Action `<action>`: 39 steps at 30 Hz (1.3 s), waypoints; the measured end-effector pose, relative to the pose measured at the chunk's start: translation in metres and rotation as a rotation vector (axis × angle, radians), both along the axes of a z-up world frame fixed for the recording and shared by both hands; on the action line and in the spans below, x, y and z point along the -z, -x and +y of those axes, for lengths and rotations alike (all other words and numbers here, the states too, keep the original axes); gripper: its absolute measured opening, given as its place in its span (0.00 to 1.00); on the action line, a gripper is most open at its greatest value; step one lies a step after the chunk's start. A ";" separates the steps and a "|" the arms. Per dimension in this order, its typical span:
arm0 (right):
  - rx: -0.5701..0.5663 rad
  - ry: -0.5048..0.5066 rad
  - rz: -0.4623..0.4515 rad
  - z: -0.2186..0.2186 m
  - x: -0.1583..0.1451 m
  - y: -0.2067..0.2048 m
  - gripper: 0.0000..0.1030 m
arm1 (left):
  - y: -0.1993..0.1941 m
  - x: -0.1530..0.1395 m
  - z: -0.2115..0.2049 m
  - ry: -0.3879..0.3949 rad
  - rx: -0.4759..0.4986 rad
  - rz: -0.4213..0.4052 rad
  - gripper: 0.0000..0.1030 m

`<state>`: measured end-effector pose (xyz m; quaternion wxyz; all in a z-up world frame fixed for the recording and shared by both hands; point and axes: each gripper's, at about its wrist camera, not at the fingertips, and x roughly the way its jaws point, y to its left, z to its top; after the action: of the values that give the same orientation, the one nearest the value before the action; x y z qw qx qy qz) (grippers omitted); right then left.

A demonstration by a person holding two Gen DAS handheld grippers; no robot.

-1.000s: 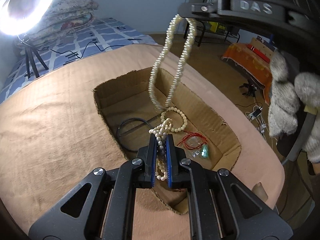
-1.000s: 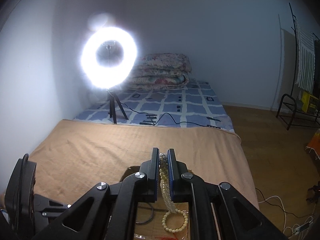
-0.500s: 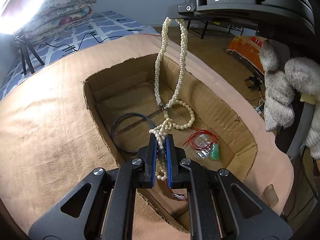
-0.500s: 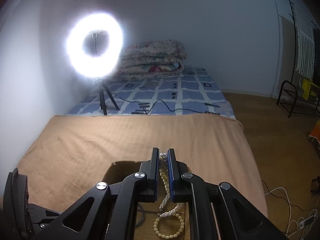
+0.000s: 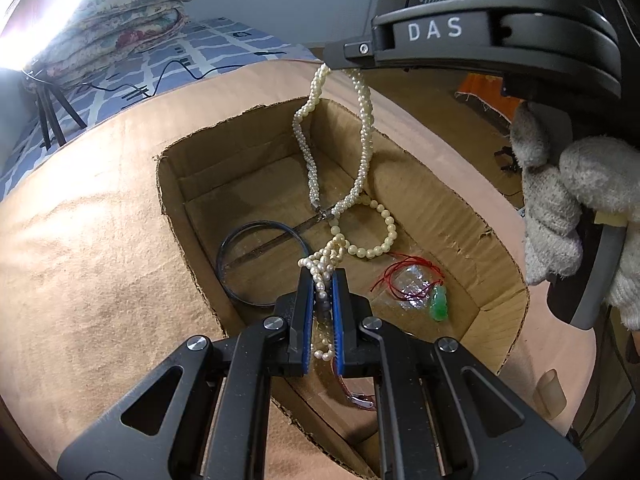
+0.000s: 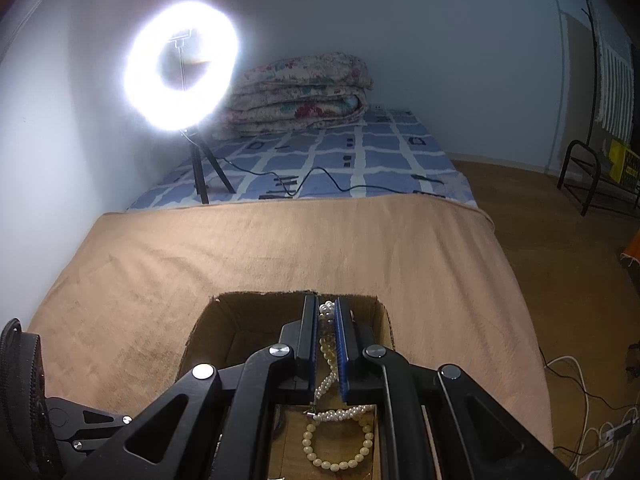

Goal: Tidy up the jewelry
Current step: 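Lower the necklaces into the box and open both tools to release them, then move both open tools from the box to the pearl earrings on the blanket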

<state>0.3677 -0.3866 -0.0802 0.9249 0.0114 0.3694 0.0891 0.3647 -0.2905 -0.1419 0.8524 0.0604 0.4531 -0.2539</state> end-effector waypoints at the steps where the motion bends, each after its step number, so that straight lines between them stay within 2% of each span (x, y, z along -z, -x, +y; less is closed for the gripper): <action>1: 0.001 -0.001 0.005 0.000 0.001 0.000 0.05 | 0.000 0.000 0.000 -0.001 0.001 0.001 0.06; 15: 0.004 -0.024 0.056 -0.001 0.018 -0.004 0.08 | -0.004 0.000 0.004 0.007 -0.021 0.000 0.06; 16: 0.004 -0.028 0.057 -0.002 0.018 -0.004 0.09 | -0.004 -0.001 0.004 0.008 -0.020 0.000 0.06; 17: 0.005 -0.033 0.056 -0.002 0.017 -0.003 0.18 | -0.004 -0.001 0.005 0.008 -0.019 0.000 0.06; 19: 0.010 -0.039 0.049 -0.002 0.016 -0.002 0.24 | -0.004 -0.002 0.006 0.010 -0.019 0.002 0.07; 25: 0.029 -0.043 0.045 -0.003 0.012 0.003 0.29 | 0.001 -0.010 0.012 0.022 -0.019 -0.010 0.13; 29: 0.040 -0.049 0.031 -0.003 0.005 0.009 0.35 | 0.006 -0.018 0.016 0.033 -0.022 -0.024 0.24; 33: 0.051 -0.050 0.013 -0.003 -0.005 0.018 0.35 | 0.013 -0.030 0.021 0.045 -0.025 -0.040 0.24; 36: 0.059 -0.048 -0.013 -0.001 -0.017 0.028 0.52 | 0.020 -0.040 0.026 0.051 -0.023 -0.057 0.24; 39: 0.056 -0.052 -0.040 0.002 -0.030 0.038 0.55 | 0.031 -0.053 0.033 0.061 -0.025 -0.078 0.24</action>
<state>0.3297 -0.3842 -0.0503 0.9336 0.0439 0.3482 0.0728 0.3341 -0.2574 -0.0892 0.8740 0.0387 0.4123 -0.2544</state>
